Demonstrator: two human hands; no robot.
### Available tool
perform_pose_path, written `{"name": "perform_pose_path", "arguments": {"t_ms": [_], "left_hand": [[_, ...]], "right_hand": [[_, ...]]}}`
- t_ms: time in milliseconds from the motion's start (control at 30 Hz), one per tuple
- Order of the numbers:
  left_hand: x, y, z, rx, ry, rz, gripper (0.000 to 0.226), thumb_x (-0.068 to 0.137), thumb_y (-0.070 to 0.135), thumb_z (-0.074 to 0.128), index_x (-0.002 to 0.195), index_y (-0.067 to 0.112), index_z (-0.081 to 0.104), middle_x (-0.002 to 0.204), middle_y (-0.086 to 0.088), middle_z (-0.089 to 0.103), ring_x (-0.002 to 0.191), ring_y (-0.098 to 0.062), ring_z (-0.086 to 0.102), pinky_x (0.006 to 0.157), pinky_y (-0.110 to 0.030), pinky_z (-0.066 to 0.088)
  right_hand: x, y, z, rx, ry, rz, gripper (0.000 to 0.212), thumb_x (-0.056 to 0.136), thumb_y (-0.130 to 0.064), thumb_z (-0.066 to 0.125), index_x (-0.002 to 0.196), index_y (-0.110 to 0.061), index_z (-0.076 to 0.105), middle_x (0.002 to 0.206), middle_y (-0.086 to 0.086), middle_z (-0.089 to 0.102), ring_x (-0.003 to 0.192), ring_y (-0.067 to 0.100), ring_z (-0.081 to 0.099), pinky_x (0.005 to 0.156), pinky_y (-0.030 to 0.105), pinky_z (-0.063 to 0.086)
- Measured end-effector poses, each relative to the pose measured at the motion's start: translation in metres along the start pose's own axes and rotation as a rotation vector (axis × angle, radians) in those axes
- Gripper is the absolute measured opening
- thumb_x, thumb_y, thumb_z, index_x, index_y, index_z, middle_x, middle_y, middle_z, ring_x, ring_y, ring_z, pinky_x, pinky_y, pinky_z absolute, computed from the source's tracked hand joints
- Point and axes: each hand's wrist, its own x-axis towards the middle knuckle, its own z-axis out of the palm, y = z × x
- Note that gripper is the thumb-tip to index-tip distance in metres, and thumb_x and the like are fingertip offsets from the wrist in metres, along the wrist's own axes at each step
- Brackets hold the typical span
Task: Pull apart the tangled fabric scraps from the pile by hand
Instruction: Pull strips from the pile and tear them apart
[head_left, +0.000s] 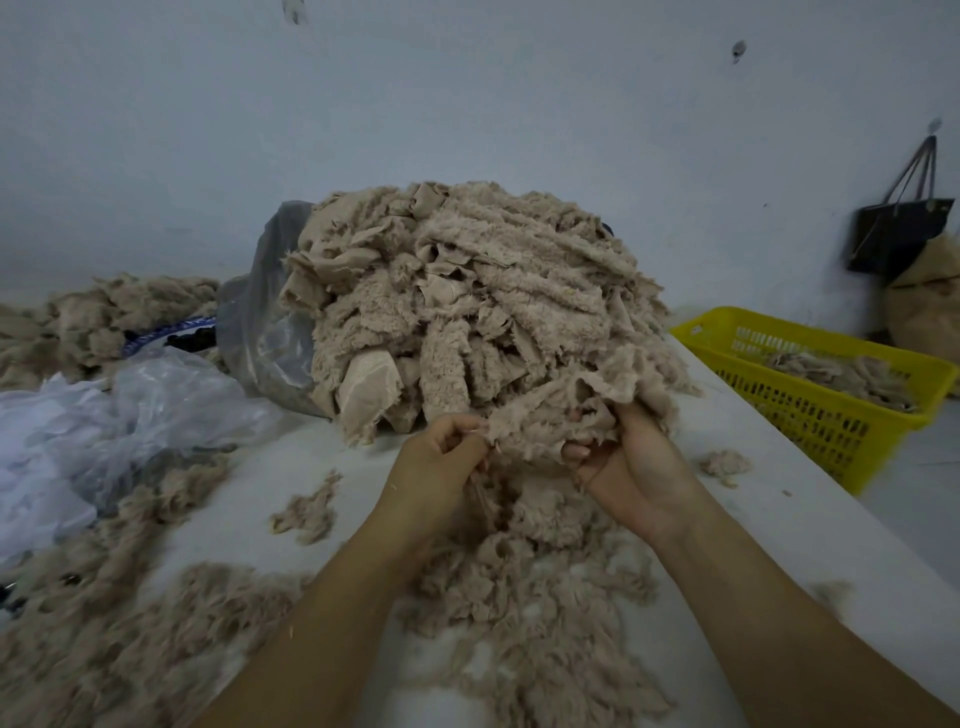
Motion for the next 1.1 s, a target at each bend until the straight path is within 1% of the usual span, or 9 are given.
{"name": "perform_pose_path", "arguments": {"t_ms": [267,400,500,633,733,800,900,1000,1100], "left_hand": [[0.002,0.006,-0.005,-0.424,0.025,-0.017,0.013,0.101,0.010,0.053,0.101,0.010,0.066,0.057,0.005,0.055,0.047,-0.003,0.045,0.048,-0.015,0.039],[0.012,0.010,-0.018,-0.750,0.066,-0.017,0.027,0.102,-0.001,0.043,0.126,-0.005,0.053,0.055,0.004,0.045,0.043,-0.003,0.035,0.045,-0.013,0.032],[0.016,0.008,-0.032,-0.829,0.103,0.004,0.021,0.102,0.004,0.042,0.112,0.008,0.061,0.054,0.007,0.039,0.043,-0.004,0.032,0.049,-0.016,0.030],[0.006,0.003,-0.020,-0.409,0.009,0.058,0.040,0.101,0.032,0.051,0.071,0.017,0.074,0.047,0.003,0.036,0.039,-0.008,0.028,0.042,-0.023,0.033],[-0.003,0.002,-0.011,0.107,-0.001,0.074,0.062,0.087,0.066,0.046,0.058,0.018,0.072,0.052,0.000,0.055,0.042,-0.010,0.042,0.043,-0.021,0.041],[-0.004,-0.002,-0.008,0.251,-0.052,0.152,0.049,0.087,0.062,0.049,0.062,0.024,0.069,0.071,0.011,0.065,0.056,-0.004,0.054,0.055,-0.015,0.046],[0.000,-0.006,-0.004,0.439,-0.108,0.260,0.015,0.098,0.036,0.056,0.087,0.033,0.066,0.106,0.015,0.052,0.084,0.007,0.054,0.068,-0.003,0.040],[0.001,-0.010,-0.003,0.535,-0.153,0.283,0.020,0.101,0.022,0.050,0.108,0.040,0.055,0.119,0.017,0.044,0.093,0.019,0.046,0.072,0.001,0.036],[0.000,-0.008,-0.004,0.492,-0.086,0.232,0.027,0.102,0.018,0.047,0.103,0.045,0.053,0.116,0.020,0.046,0.090,0.015,0.050,0.064,-0.002,0.040]], "right_hand": [[0.002,-0.001,-0.004,-0.109,0.006,-0.014,0.028,0.080,-0.044,0.061,0.090,-0.017,0.065,0.056,-0.003,0.049,0.042,0.007,0.037,0.039,0.021,0.035],[0.008,-0.011,-0.010,-0.051,0.129,-0.118,0.041,0.099,-0.043,0.052,0.068,-0.020,0.067,0.054,-0.005,0.049,0.042,0.006,0.032,0.036,0.019,0.031],[0.010,-0.022,-0.019,-0.001,0.259,-0.101,0.036,0.099,-0.029,0.050,0.065,-0.020,0.048,0.046,-0.007,0.035,0.038,0.007,0.027,0.035,0.021,0.028],[0.001,-0.006,-0.010,-0.221,0.088,0.028,0.036,0.100,-0.027,0.050,0.072,-0.015,0.068,0.051,-0.003,0.052,0.038,0.006,0.037,0.036,0.020,0.031],[0.001,-0.013,-0.008,-0.238,0.039,-0.035,0.040,0.103,-0.035,0.046,0.078,-0.014,0.071,0.056,-0.003,0.062,0.043,0.006,0.050,0.041,0.019,0.040],[0.004,-0.034,-0.018,0.079,0.127,-0.227,0.036,0.102,-0.036,0.047,0.079,-0.015,0.065,0.062,-0.003,0.062,0.056,0.007,0.057,0.047,0.018,0.047],[0.011,-0.047,-0.040,0.396,0.299,-0.265,0.060,0.092,-0.053,0.059,0.128,-0.006,0.053,0.119,0.012,0.056,0.104,0.021,0.063,0.076,0.029,0.059],[0.017,-0.027,-0.038,-0.193,0.408,-0.153,0.046,0.094,-0.047,0.061,0.122,-0.011,0.055,0.115,0.004,0.057,0.085,0.016,0.063,0.069,0.028,0.057],[0.012,-0.002,-0.023,-1.021,0.143,-0.161,0.019,0.093,-0.049,0.060,0.093,-0.031,0.066,0.092,-0.012,0.067,0.069,0.000,0.062,0.058,0.013,0.048]]}}
